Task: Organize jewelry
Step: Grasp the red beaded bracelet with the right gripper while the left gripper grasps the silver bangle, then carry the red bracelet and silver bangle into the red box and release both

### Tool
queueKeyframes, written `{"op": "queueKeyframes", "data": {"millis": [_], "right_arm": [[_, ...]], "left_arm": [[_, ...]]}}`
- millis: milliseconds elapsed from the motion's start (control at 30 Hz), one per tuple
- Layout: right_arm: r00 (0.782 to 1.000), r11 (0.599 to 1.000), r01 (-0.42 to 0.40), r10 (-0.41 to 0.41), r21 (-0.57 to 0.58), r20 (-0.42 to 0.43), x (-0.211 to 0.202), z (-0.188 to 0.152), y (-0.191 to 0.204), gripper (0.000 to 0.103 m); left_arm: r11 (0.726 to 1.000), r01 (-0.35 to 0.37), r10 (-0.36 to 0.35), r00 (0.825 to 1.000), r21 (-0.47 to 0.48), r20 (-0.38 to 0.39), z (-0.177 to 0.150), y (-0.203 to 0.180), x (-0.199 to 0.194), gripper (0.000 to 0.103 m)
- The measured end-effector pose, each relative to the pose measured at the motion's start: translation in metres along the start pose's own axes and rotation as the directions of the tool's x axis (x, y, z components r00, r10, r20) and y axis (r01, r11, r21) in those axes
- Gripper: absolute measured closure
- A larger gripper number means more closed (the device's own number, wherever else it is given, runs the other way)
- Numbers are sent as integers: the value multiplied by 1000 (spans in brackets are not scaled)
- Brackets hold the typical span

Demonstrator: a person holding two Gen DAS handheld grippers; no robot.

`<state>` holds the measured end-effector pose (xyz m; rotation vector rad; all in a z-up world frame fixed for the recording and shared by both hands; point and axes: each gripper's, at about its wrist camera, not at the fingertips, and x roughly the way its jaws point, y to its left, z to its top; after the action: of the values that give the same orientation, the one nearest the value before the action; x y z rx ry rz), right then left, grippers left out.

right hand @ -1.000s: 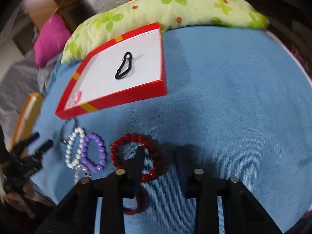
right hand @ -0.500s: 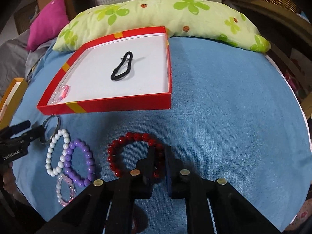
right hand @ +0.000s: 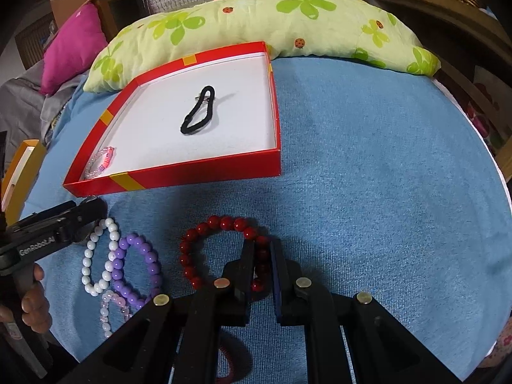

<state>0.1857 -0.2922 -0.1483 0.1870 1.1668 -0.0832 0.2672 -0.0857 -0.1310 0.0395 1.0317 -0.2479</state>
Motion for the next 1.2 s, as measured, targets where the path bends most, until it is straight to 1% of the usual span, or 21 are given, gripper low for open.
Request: {"op": "queueKeyframes", "data": {"millis": [133, 167, 200, 233, 267, 333, 533, 667, 800, 867, 933, 1033, 1100, 1200], "right_arm": [[1000, 1000, -5, 5, 4, -1, 0, 0, -1, 92], [1000, 1000, -6, 6, 5, -2, 0, 0, -1, 92], [1000, 1000, -6, 6, 6, -2, 0, 0, -1, 92], [1000, 1000, -8, 8, 8, -2, -1, 0, -1, 92], [1000, 1000, -12, 12, 11, -2, -1, 0, -1, 92], [1000, 999, -30, 30, 12, -1, -2, 1, 0, 92], [995, 995, -104, 104, 0, 9, -9, -1, 10, 92], [983, 985, -174, 173, 8, 58, -23, 2, 10, 92], [965, 970, -243, 241, 10, 101, -36, 4, 10, 92], [952, 959, -282, 279, 13, 127, -44, 5, 11, 92], [932, 947, -322, 317, 5, 175, -55, 7, 12, 92], [904, 935, -355, 348, -17, 248, -72, 13, 15, 92], [882, 924, -383, 373, -23, 287, -80, 18, 19, 92], [861, 911, -411, 395, -19, 321, -83, 27, 22, 92]], "left_arm": [[1000, 1, -1, 1000, 16, 16, -3, 1, 0, 23], [1000, 1, -1, 1000, 23, 20, -3, 2, -1, 24], [1000, -7, 6, 1000, 30, 26, -4, 3, -1, 31], [999, -12, 11, 999, 37, 34, -4, 4, -3, 40], [999, -8, 6, 999, 40, 37, -5, 5, -3, 41], [999, 18, -19, 999, 34, 33, -5, 10, -5, 42], [999, 13, -15, 999, 48, 34, -11, 19, -13, 42], [999, 17, -19, 999, 43, 44, -18, 31, -28, 42], [998, 0, -6, 996, 65, 85, -24, 39, -49, 42], [996, -8, -2, 992, 85, 124, -26, 39, -64, 42], [995, -11, -5, 987, 101, 161, -26, 39, -76, 42], [992, -20, -10, 971, 124, 240, -20, 35, -95, 42], [991, -14, -23, 962, 133, 274, -13, 32, -101, 42], [988, -1, -48, 949, 156, 313, 2, 22, -101, 42]]}}
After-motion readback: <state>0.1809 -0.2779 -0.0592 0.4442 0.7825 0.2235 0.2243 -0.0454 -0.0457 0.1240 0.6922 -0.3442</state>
